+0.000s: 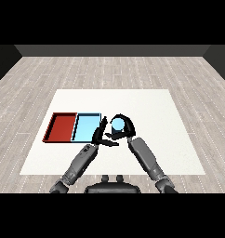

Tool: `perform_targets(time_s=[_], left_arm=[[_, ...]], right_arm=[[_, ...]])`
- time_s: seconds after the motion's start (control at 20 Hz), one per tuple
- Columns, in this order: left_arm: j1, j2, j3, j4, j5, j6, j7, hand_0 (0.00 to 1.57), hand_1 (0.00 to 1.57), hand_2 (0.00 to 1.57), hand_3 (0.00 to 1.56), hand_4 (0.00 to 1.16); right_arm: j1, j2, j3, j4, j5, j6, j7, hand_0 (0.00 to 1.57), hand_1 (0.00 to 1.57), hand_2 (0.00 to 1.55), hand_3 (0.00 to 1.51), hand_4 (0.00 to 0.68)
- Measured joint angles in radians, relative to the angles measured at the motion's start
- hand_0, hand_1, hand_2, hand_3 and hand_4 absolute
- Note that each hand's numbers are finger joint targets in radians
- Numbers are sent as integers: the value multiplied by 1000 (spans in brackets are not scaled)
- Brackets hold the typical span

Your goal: Pick the blue can and put it in the blue box

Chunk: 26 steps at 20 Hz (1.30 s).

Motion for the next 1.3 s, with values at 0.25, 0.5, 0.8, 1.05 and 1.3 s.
perform_targets(time_s=[0.25, 0.5, 0.8, 1.05, 1.3], left_arm=[[-9, 0, -64, -9, 39, 44, -8, 0, 0, 0, 0, 0], [-35, 2, -56, 15, 41, 42, -9, 0, 0, 0, 0, 0], [-61, 0, -67, 73, 80, 22, -60, 0, 0, 0, 0, 101], [-92, 12, -111, 89, 19, 126, -49, 412, 412, 563, 294, 571], [-100, 33, -120, 107, -75, 201, -23, 453, 453, 604, 0, 189]], right_arm=[[-1, -1, 44, 0, 4, -22, -8, 1408, 1408, 1429, 1391, 651], [-42, 1, 58, 34, -18, -30, -6, 1426, 1426, 1435, 1394, 616], [-53, 1, 117, 36, -20, -70, -3, 1363, 1363, 1442, 1397, 615], [-55, -3, 167, 18, -31, -95, 0, 1421, 1421, 1445, 1389, 604], [-85, -16, 226, 47, -67, -135, -22, 1456, 1456, 1466, 1397, 596]])
